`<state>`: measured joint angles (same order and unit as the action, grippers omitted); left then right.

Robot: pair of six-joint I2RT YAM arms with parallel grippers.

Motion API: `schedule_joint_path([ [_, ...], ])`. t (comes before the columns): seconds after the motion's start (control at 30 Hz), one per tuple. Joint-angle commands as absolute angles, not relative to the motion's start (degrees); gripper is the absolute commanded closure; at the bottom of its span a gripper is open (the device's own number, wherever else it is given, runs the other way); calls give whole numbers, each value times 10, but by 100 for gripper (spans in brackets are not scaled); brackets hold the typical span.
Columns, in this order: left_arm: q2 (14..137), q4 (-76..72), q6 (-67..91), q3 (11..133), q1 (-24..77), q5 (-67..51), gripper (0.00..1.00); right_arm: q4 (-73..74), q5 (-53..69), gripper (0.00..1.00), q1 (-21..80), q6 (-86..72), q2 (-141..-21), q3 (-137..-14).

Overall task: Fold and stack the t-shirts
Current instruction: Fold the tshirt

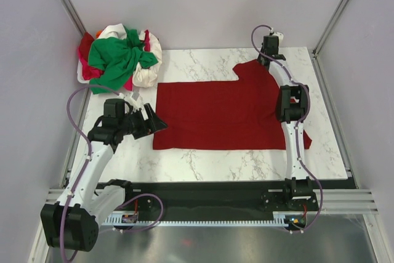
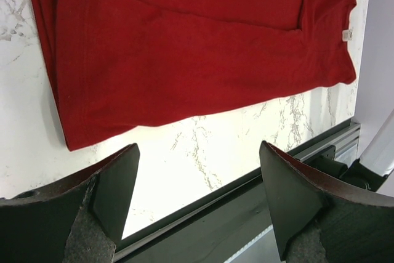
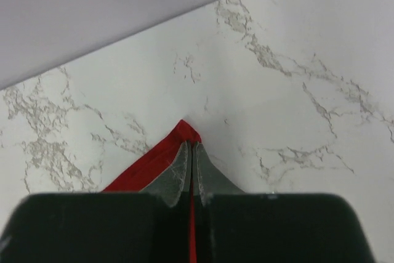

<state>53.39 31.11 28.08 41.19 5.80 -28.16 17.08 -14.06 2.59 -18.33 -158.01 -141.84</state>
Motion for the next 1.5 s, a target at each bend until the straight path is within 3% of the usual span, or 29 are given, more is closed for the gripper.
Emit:
schedule_joint_path([
  [0.0,544,296,265,411,53,-255,14,170,-121,100,28,-178,-1505,-1382],
  [0.27,667,280,292,533,55,-151,15,151,-98,100,55,-208,-1322,-1202],
  [0.4,755,248,294,613,99,-37,15,139,-69,100,64,-227,-1197,-1090],
  [0.73,1071,205,244,868,183,148,20,107,16,100,66,-274,-1021,-879],
  [0.87,1194,211,224,967,195,158,21,89,32,100,65,-282,-956,-791],
  [1.1,1304,285,210,1112,195,158,23,84,31,100,65,-259,-911,-736],
  [1.33,1342,311,193,1160,187,156,20,110,-26,100,46,-256,-913,-736],
  [1.47,1345,317,180,1166,185,154,20,122,-32,100,-42,-267,-905,-733],
])
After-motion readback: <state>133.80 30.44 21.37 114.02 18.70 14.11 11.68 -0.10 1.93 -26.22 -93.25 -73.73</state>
